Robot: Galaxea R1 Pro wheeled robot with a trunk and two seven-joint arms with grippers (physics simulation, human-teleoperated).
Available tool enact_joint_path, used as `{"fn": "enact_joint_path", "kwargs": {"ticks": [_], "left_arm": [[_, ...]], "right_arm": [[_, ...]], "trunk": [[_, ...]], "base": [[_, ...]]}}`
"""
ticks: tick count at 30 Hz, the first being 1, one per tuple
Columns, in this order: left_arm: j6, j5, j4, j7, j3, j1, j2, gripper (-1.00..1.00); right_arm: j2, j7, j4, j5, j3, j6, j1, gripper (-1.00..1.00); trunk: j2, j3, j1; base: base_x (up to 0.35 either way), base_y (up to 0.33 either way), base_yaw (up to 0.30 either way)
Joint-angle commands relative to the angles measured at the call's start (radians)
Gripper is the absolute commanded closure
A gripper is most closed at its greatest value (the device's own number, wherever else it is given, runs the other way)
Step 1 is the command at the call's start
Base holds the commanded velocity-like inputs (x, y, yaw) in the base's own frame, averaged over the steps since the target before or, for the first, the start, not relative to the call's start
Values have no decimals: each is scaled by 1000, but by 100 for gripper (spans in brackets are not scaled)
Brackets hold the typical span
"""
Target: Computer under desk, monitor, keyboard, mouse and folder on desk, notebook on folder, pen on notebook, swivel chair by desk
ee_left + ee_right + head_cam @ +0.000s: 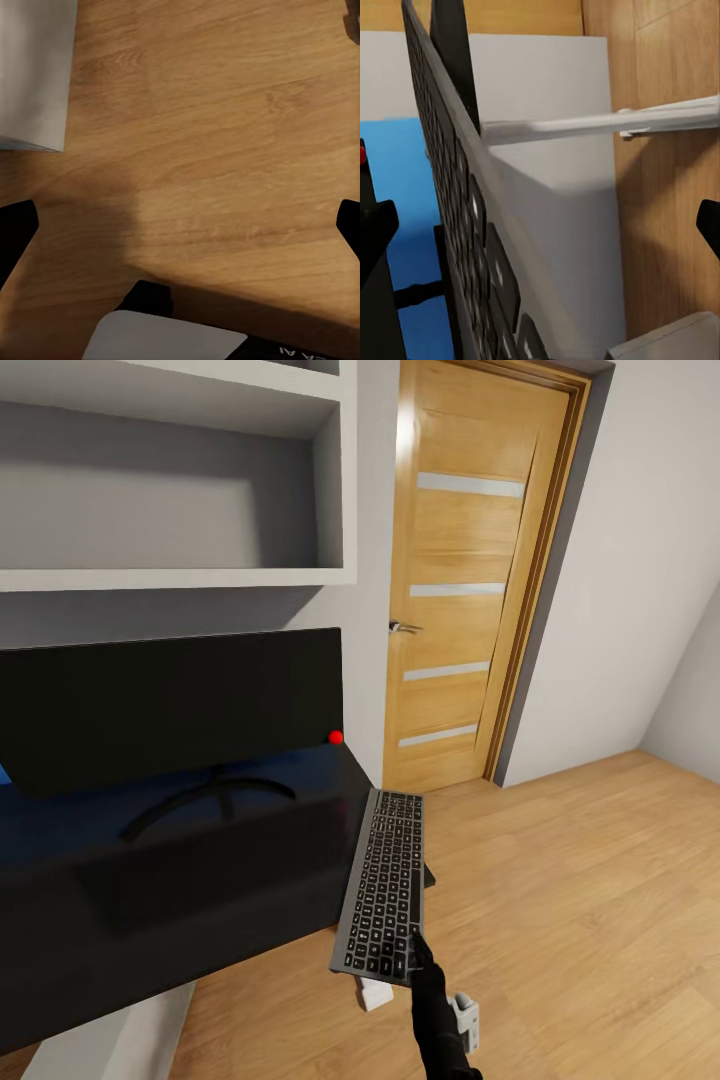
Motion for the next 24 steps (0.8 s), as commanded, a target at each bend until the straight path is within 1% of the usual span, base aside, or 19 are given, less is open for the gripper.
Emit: {"fn": "enact_joint_path", "kwargs": {"ticks": [1,3,7,9,12,13,14,15,16,17,19,20,22,23,24], "left_arm": [[5,3,-2,7,-2,-1,1,-100],[5,3,-2,7,0,-1,1,-100],[5,4,-2,7,2,-1,1,-100],[5,4,-2,7,3,-1,1,-100],[5,4,-2,7,3,-1,2,-100],[5,4,-2,7,3,-1,2,-100],[5,4,-2,7,4,-1,2,-100],[5,4,-2,7,4,-1,2,-100],[5,4,-2,7,4,-1,3,-100],[4,4,-2,7,4,-1,3,-100],[4,3,-2,7,5,-1,3,-100],[4,3,-2,7,5,-1,4,-100],[4,3,-2,7,5,-1,5,-100],[4,3,-2,7,6,-1,5,-100],[4,3,-2,7,6,-1,5,-100]], "right_arm": [[0,3,-1,-10,-13,-6,0,-100],[-1,3,-2,-10,-37,-6,-1,-100],[-6,4,-11,-10,-118,-2,-1,-100],[-12,4,-21,-10,-140,0,0,-100],[-22,4,-31,-10,-156,1,0,-100],[-38,2,-44,-10,-171,1,0,-100],[-46,2,-49,-9,-175,1,0,-100],[-65,1,-59,-9,-183,2,0,-100],[-102,-4,-75,-9,-192,2,0,-100],[-129,-15,-81,-9,-200,2,-1,-100],[-173,-56,-84,-8,-227,2,-12,-100],[-187,-81,-77,-8,-241,1,-24,-100],[-203,-119,-29,-5,-265,-3,-52,-100],[-220,-132,56,2,-278,-9,-70,-100],[-228,-135,86,5,-281,-11,-75,-100]], "trunk": [[0,-1,0],[0,-1,0],[0,-1,0],[0,-1,0],[0,-1,0],[0,-1,0],[0,-1,0],[0,-1,0],[0,-1,0],[0,-1,0],[0,-1,0],[0,-1,0],[0,-1,0],[0,-1,0],[0,-1,0]], "base": [[0,0,0],[0,0,0],[0,0,0],[0,0,0],[0,0,0],[0,0,0],[0,0,0],[0,0,0],[0,0,0],[0,0,0],[0,0,0],[0,0,0],[0,0,0],[0,0,0],[0,0,0]]}}
